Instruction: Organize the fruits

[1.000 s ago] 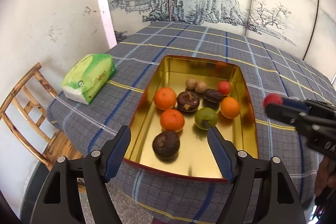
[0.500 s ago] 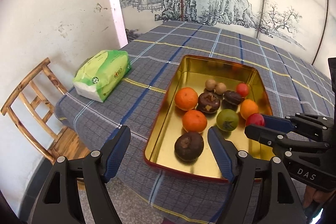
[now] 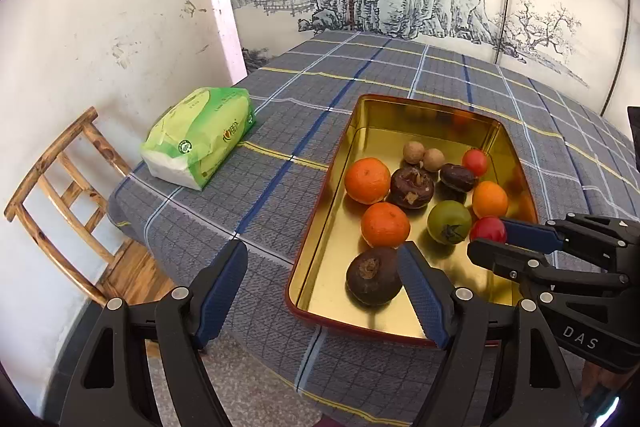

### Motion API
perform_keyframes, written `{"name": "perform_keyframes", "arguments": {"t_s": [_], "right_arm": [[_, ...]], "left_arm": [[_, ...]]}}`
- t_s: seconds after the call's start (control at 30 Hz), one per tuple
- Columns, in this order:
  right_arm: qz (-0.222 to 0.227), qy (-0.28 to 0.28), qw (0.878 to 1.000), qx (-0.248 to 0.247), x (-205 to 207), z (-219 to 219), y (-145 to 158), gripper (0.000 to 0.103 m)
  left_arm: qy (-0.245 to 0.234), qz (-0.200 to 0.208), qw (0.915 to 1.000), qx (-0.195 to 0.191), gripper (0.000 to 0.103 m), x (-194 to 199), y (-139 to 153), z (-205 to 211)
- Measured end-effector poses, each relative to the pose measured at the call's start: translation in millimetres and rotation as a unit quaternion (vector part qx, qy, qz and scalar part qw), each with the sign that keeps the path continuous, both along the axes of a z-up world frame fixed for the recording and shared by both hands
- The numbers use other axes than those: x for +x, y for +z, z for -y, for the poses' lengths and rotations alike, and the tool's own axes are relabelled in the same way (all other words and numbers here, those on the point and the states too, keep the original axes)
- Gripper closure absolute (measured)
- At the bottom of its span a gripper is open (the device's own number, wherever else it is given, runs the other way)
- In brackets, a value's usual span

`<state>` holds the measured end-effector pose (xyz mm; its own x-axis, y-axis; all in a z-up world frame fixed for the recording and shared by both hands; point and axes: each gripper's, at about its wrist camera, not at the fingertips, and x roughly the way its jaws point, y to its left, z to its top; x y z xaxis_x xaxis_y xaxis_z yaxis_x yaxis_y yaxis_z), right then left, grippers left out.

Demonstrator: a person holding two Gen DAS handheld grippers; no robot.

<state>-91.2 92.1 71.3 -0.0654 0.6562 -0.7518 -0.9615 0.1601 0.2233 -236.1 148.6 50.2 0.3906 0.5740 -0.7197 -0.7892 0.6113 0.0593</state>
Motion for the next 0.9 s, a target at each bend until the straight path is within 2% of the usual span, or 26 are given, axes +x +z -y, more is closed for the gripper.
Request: {"name": "perform_keyframes", "arguments": {"t_s": [0.9], "right_arm": [[-0.008, -0.011, 1.000, 0.005, 4.2, -0.5, -2.4, 0.073]], "left_arm": [[0.002, -0.010, 0.9999, -0.003, 0.026, 2.3, -4.1, -2.7]]}}
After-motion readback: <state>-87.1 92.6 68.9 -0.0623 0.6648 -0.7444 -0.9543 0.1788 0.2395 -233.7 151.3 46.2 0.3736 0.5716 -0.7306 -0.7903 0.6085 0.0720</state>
